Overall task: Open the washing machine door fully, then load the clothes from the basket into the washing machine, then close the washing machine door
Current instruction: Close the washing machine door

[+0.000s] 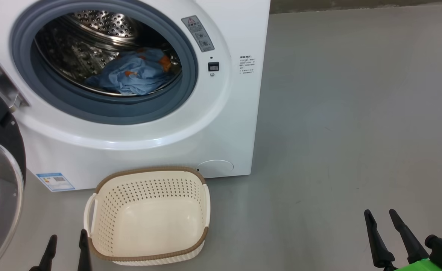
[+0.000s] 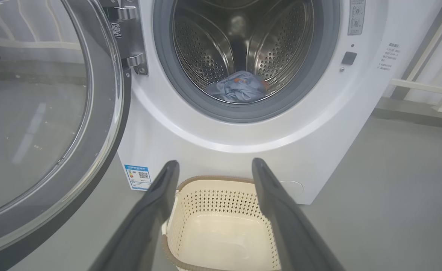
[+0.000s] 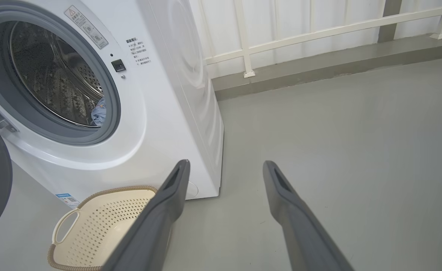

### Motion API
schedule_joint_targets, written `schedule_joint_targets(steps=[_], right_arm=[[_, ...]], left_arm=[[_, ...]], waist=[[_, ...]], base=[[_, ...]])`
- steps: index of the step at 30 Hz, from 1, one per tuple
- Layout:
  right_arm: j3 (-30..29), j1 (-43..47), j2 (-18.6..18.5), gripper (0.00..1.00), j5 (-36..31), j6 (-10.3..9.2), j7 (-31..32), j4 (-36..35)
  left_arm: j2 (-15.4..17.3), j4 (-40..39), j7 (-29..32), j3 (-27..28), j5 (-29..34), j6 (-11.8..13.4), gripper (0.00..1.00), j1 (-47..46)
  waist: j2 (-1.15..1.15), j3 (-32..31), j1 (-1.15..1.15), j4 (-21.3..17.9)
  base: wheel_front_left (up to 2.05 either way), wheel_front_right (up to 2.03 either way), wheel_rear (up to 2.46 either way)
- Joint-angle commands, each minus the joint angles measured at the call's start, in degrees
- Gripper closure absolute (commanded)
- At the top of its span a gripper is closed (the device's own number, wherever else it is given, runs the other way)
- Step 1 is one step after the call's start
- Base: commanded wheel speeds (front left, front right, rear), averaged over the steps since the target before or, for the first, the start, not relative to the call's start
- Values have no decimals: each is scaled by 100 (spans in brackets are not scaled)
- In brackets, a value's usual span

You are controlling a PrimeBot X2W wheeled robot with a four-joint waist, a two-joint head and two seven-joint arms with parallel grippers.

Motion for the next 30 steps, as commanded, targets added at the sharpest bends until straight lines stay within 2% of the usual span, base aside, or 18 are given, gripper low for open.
schedule_joint_targets(steps=[1, 8, 18, 30], right_arm=[[97, -105, -81, 0, -6, 17, -68, -137], [118, -87, -72, 0, -29, 17, -68, -182], [429, -190, -93, 0, -31, 17, -68, -148], [967, -558, -139, 0, 12, 17, -68, 27]], left_arm=[[73, -173, -37, 144, -1, -9, 0, -186], [77, -189, -37, 161, -22, -9, 0, -202], [22, -191, -37, 308, -131, -9, 0, -168], [-11, -218, -37, 444, -191, 4, 0, -37]], waist=[[0, -6, 0, 10], [0, -30, 0, 150], [0, -55, 0, 780], [0, -139, 0, 2160]], base=[[0, 0, 0], [0, 0, 0], [0, 0, 0], [0, 0, 0]])
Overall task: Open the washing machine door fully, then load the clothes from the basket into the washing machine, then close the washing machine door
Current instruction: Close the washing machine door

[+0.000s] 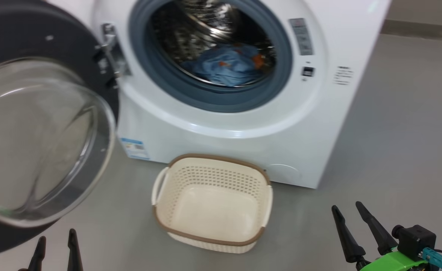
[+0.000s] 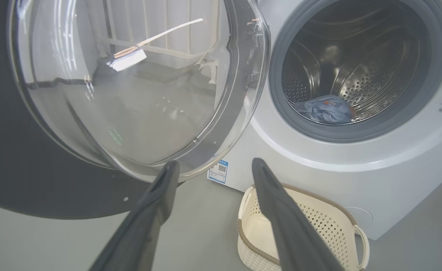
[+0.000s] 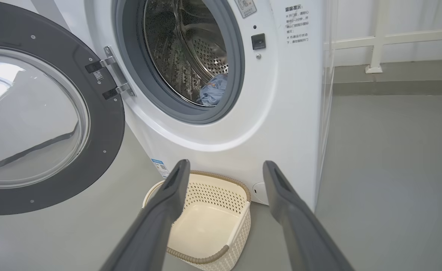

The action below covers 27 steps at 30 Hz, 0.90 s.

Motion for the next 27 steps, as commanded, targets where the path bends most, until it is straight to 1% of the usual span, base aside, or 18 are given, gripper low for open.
schedule_joint_targets(steps=[1, 7, 10, 19, 27], right_arm=[[160, -200, -93, 0, 17, 17, -68, -104], [257, -260, -105, 0, 30, 17, -68, -75], [334, -314, -121, 0, 24, 17, -68, -67], [838, -836, -277, 0, 122, 17, -68, 147], [997, -1043, -351, 0, 220, 17, -68, 263]], left_arm=[[45, -162, -37, 189, -48, 13, 0, -35], [44, -203, -37, 118, -146, 68, 0, 12], [44, -231, -37, 102, -214, 115, 0, 30], [44, -571, -37, 90, -597, 453, 0, 173], [44, -733, -37, 46, -714, 572, 0, 239]], waist=[[0, -48, 0, 568], [0, -47, 0, 1134], [0, 5, 0, 1327], [0, 252, 0, 1454], [0, 296, 0, 1468]], base=[[0, 0, 0], [0, 0, 0], [0, 0, 0], [0, 0, 0], [0, 0, 0]])
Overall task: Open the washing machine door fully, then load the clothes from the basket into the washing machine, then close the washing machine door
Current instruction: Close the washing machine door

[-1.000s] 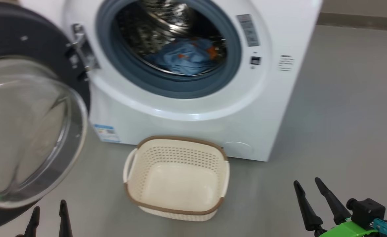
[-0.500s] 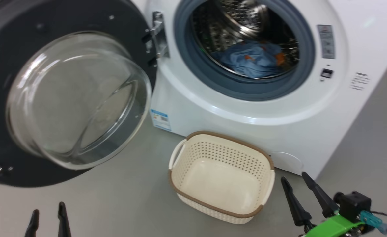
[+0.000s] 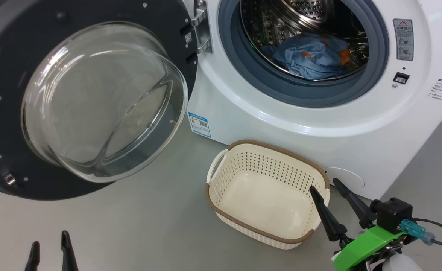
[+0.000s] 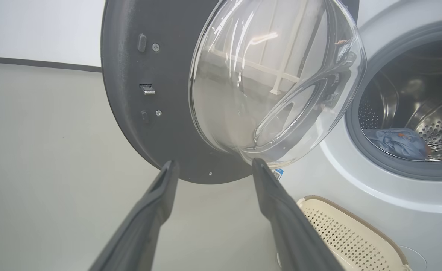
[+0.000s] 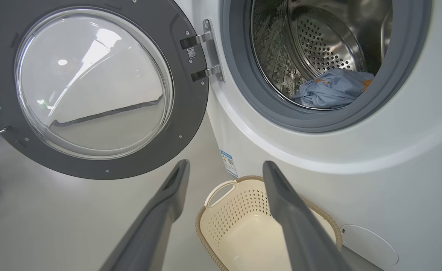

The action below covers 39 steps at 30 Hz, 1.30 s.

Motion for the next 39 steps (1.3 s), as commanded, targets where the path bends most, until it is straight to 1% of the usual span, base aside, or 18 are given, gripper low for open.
schedule_joint_targets(steps=[1, 2, 3, 4, 5, 8, 10, 12, 15, 18, 21, 24, 27, 30, 31, 33, 35, 39], right_arm=[[135, -136, -39, 0, 91, 17, -68, -108], [124, -124, -37, 0, 98, 17, -68, -103], [102, -100, -29, 0, 103, 17, -68, -102], [102, -100, -29, 0, 103, 17, -68, -102], [71, -69, -18, 0, 105, 17, -68, -108], [-42, 56, 20, 0, 88, 17, -68, -138], [-142, 151, 51, 0, 68, 17, -68, -173], [-229, 247, 81, 0, 42, 17, -68, -210], [-358, 386, 130, 0, -2, 17, -68, -272], [-487, 510, 178, 0, -49, 17, -68, -342], [-585, 602, 223, 0, -98, 17, -68, -416], [-625, 610, 241, 0, -139, 17, -68, -466], [-637, 576, 222, 0, -159, 17, -68, -488], [-611, 519, 192, 0, -170, 17, -68, -500], [-599, 499, 181, 0, -170, 17, -68, -499], [-576, 467, 168, 0, -174, 17, -68, -499], [-564, 445, 163, 0, -180, 17, -68, -499], [-537, 411, 159, 0, -192, 17, -68, -496]], left_arm=[[58, -201, -37, 198, -74, 38, 14, -89], [58, -237, -37, 222, -128, 14, 54, -102], [58, -294, -37, 268, -202, -14, 76, -127], [58, -294, -37, 268, -202, -14, 76, -127], [58, -377, -37, 344, -260, -49, 100, -160], [58, -686, -37, 672, -398, -206, 100, -317], [81, -920, -37, 949, -359, -349, 100, -488], [220, -1107, -37, 1211, -370, -446, 100, -746], [649, -1208, -37, 1501, -560, -511, 100, -1236], [1314, -1062, -37, 1641, -990, -526, 100, -1846], [1943, -769, -37, 1717, -1605, -528, 100, -2412], [2557, -260, -37, 1747, -2205, -529, 100, -2857], [3024, 465, 13, 1782, -3027, -529, 100, -3317], [3501, 1292, 298, 1695, -3708, -530, 100, -3694], [3592, 1562, 475, 1646, -3982, -530, 100, -3825], [3848, 2050, 755, 1519, -4269, -530, 100, -4015], [3951, 2496, 1211, 1380, -4692, -530, 100, -4222], [4165, 3366, 2252, 1143, -5270, -530, 100, -4526]], waist=[[0, -6, 0, -4], [0, -13, 0, -8], [0, -21, 0, -11], [0, -21, 0, -11], [0, -26, 0, -15], [0, -40, 0, -29], [0, -37, 0, -41], [0, -34, 0, -53], [0, -15, 0, -70], [0, 9, 0, -91], [0, 63, 0, -147], [0, 157, 0, -266], [0, 253, 0, -364], [0, 349, 0, -449], [0, 368, 0, -474], [0, 414, 0, -516], [0, 445, 0, -540], [0, 502, 0, -571]], base=[[0, 0, 0], [0, 0, 0], [0, 0, 0], [0, 0, 0], [0, 0, 0], [0, 0, 0], [0, 0, 0], [0, 0, 0], [0, 0, 0], [0, 0, 0], [0, 0, 0], [0, 0, 0], [0, 0, 0], [0, 0, 0], [0, 0, 0], [0, 0, 0], [0, 0, 0], [0, 0, 0]])
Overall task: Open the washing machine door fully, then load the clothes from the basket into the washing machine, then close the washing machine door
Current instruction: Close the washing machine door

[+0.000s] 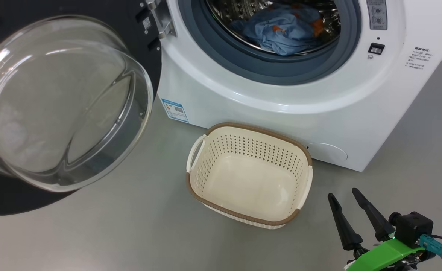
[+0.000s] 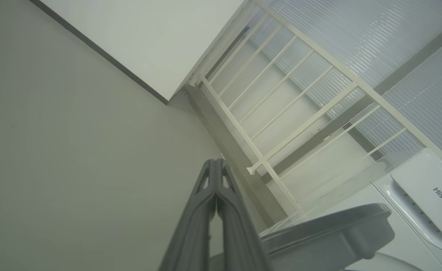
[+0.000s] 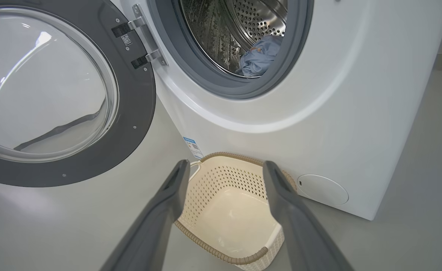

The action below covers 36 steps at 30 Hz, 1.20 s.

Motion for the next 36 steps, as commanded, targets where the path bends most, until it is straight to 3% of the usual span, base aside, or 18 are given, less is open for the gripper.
schedule_joint_targets(steps=[1, 9, 17, 25, 36], right_arm=[[173, -170, -43, 0, -55, 17, -68, -139], [200, -144, -100, 0, -43, 17, -68, -132], [212, -114, -103, 0, -43, 17, -68, -130], [157, -92, -104, 0, -42, 17, -68, -112], [121, -7, -2, 0, -34, 17, -68, -89]], left_arm=[[576, 209, 363, 86, -150, -16, 100, -280], [662, 960, 1870, -267, -711, -16, 100, -573], [629, 1098, 2664, -343, -1059, -16, 100, -547], [532, 660, 3333, -571, -1196, -16, 100, -270], [477, -540, 4363, -864, -1468, -16, 100, 307]], waist=[[0, 44, 0, -37], [0, 65, 0, -71], [0, 62, 0, -116], [0, 21, 0, -76], [0, -223, 0, -19]], base=[[0, 0, 0], [0, 0, 0], [0, 0, 0], [0, 0, 0], [0, 0, 0]])
